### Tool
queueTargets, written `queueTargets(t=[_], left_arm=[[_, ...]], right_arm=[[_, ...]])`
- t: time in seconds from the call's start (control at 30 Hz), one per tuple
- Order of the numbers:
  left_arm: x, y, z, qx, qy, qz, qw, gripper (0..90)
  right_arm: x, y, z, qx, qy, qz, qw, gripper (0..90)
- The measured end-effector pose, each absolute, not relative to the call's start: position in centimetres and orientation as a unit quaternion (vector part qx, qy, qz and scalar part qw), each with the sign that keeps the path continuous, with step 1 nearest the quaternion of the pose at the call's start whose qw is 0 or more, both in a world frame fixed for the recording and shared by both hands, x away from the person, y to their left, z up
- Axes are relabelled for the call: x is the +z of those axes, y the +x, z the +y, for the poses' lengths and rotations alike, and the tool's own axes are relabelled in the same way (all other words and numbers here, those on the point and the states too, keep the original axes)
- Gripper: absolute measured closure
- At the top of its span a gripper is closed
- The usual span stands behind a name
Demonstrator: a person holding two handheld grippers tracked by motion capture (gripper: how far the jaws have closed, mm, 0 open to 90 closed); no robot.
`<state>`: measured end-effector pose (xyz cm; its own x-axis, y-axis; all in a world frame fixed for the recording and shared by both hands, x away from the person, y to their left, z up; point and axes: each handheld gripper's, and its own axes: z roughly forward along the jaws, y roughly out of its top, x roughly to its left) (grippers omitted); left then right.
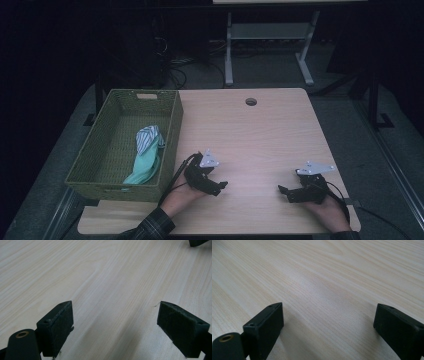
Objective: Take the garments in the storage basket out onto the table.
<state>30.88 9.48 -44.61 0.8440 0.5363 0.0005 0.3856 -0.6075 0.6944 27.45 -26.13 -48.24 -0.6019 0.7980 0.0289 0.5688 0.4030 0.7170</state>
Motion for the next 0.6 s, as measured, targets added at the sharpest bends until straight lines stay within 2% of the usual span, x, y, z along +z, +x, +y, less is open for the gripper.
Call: queueTargets(t=[0.6], left_arm=[[-43.3, 31.0, 10.2, 0.116, 0.884, 0.273, 0.360, 13.2]], right_arm=[[-48.2, 27.5, -26.1, 0.354, 0.415, 0.822, 0.162, 8.9]])
